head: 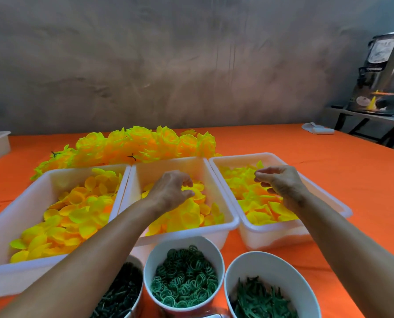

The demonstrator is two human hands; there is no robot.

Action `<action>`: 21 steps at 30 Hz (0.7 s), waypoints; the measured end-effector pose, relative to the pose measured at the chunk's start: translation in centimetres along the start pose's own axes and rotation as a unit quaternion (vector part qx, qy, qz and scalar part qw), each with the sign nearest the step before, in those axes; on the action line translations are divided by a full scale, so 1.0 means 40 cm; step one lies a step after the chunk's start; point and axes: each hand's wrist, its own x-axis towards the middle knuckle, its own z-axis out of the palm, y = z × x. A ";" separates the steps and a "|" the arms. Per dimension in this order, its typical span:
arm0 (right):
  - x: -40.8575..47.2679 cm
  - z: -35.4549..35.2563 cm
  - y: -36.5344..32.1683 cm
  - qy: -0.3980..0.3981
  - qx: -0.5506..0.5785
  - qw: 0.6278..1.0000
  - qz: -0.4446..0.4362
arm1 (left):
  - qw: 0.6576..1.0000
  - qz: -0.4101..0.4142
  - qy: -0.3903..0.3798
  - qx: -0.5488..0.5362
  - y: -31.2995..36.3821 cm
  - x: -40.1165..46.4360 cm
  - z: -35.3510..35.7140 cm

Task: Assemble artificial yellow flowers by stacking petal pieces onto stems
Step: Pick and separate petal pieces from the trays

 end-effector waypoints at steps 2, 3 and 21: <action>0.002 -0.009 0.007 0.005 0.002 1.000 0.003 | 1.000 0.010 0.009 -0.010 0.020 0.009 0.014; 0.004 -0.015 0.013 0.008 0.003 1.000 0.004 | 1.000 0.013 0.012 -0.013 0.032 0.012 0.023; 0.117 0.037 0.081 -0.062 -0.461 0.882 -0.076 | 0.991 0.107 0.078 -0.015 0.156 0.110 0.148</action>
